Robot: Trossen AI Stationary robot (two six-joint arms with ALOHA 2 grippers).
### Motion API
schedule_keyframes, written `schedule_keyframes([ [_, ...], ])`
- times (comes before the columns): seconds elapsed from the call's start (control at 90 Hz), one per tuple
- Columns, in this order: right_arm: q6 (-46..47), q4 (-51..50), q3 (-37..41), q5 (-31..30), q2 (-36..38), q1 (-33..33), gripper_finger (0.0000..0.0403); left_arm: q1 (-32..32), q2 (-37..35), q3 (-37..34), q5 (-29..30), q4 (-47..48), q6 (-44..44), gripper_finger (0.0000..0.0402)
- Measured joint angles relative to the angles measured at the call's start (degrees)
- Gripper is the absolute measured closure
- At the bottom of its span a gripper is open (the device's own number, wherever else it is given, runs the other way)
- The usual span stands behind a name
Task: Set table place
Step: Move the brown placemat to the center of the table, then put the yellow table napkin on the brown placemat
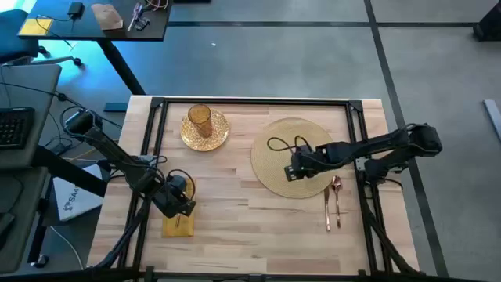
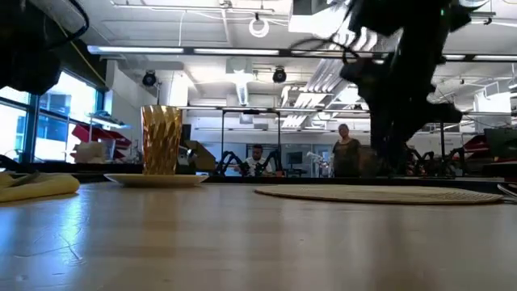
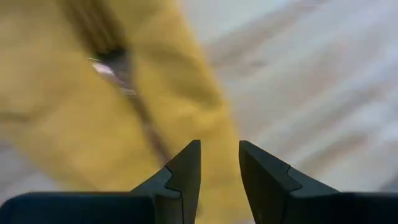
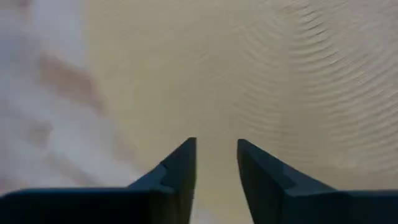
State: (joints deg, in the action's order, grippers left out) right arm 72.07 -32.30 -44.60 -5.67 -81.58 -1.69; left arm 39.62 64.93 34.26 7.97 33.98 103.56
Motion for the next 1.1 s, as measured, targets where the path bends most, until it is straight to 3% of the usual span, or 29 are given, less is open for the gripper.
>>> schedule_keyframes([
  [0.189, -0.6, 11.9, 5.2, 2.5, -4.8, 1.6, 0.0393, -0.2, -1.2, 0.0, 0.5, -10.6, -3.2, 0.0308],
  [0.322, -1.7, 19.6, 3.3, 5.1, -11.4, 0.0, 0.0397, -0.2, -1.2, 0.0, 0.4, -11.7, -3.0, 0.0308],
  [0.522, -3.6, 23.9, -7.1, 8.7, -23.0, -4.6, 0.0402, -0.2, -1.2, 0.0, 0.3, -12.5, -1.8, 0.0308],
  [0.822, -7.2, 22.6, -28.2, 12.9, -37.9, -13.5, 0.0402, -0.2, -1.2, 0.0, 1.8, -13.6, -1.8, 0.0308],
  [0.978, -14.3, 19.7, -36.4, 15.8, -40.8, -15.2, 0.0403, -0.2, -1.2, 0.0, 1.7, -13.8, -1.8, 0.0308],
  [1.1, -18.6, 11.8, -41.8, 14.1, -40.1, -14.0, 0.0403, -0.1, -1.2, 0.0, 2.7, -11.6, -1.8, 0.0308],
])
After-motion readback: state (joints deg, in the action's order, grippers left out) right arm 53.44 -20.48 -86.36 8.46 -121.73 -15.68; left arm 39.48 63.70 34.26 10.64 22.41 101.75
